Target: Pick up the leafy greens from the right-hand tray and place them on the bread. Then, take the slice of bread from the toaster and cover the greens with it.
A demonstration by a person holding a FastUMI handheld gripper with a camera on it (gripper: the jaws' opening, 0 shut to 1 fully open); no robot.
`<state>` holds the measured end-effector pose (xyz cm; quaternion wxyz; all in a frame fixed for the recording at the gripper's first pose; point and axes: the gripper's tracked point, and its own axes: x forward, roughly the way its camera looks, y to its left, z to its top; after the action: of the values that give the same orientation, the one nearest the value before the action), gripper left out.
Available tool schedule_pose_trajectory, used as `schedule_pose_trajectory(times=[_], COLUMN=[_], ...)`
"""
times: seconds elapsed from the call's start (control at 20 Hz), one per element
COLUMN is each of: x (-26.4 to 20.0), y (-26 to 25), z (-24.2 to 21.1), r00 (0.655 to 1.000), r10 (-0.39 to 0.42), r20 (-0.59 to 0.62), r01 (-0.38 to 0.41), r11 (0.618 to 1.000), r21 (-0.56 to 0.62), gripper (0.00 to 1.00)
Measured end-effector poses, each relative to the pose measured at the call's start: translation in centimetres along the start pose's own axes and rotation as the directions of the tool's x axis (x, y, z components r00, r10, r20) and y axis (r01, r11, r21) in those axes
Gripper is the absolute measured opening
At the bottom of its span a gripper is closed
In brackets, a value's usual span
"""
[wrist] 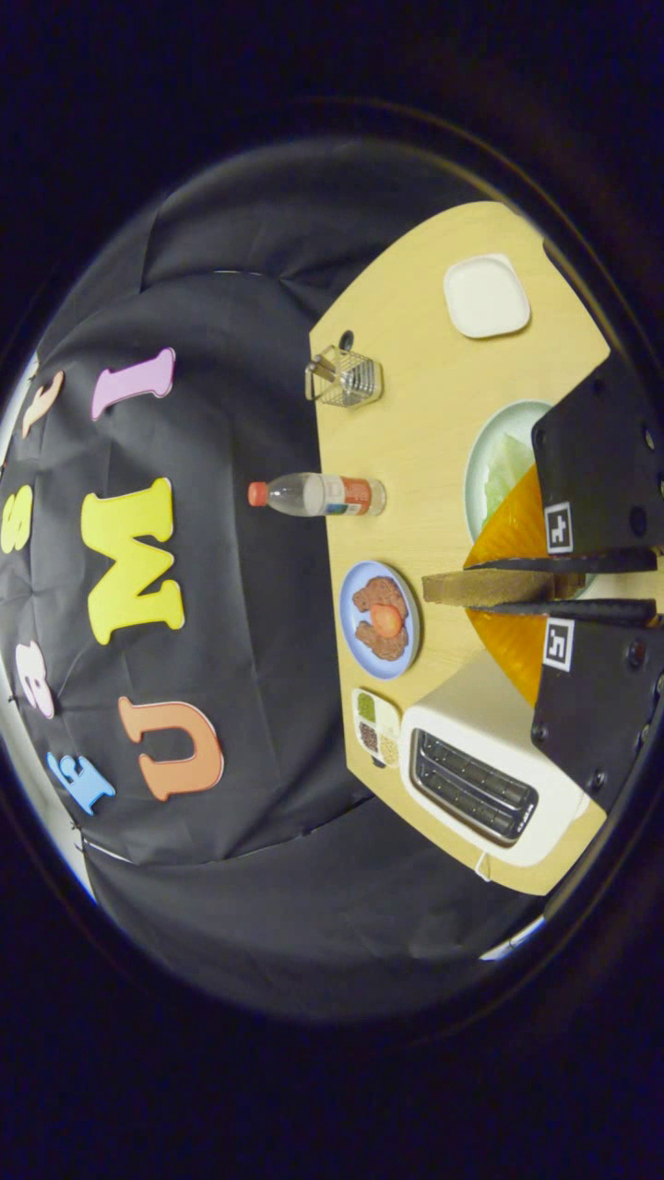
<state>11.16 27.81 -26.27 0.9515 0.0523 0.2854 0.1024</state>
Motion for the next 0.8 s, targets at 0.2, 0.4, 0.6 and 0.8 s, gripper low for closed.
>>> schedule_pose_trajectory(times=[0.2,0.4,0.6,0.8], x=[1.7,2.6,2.2,2.4], y=[-0.5,-2.7,-5.6,-9.1], z=[-1.6,-2.5,-2.9,-3.2], r00=[0.999,0.999,0.999,0.999], r10=[0.037,0.027,-0.004,-0.032], r20=[-0.018,-0.032,-0.032,-0.031], r01=[-0.036,-0.026,0.003,0.031], r11=[0.999,0.999,1.0,0.999], r21=[0.023,0.029,-0.007,-0.032], gripper=[0.11,0.11,0.22,0.43])
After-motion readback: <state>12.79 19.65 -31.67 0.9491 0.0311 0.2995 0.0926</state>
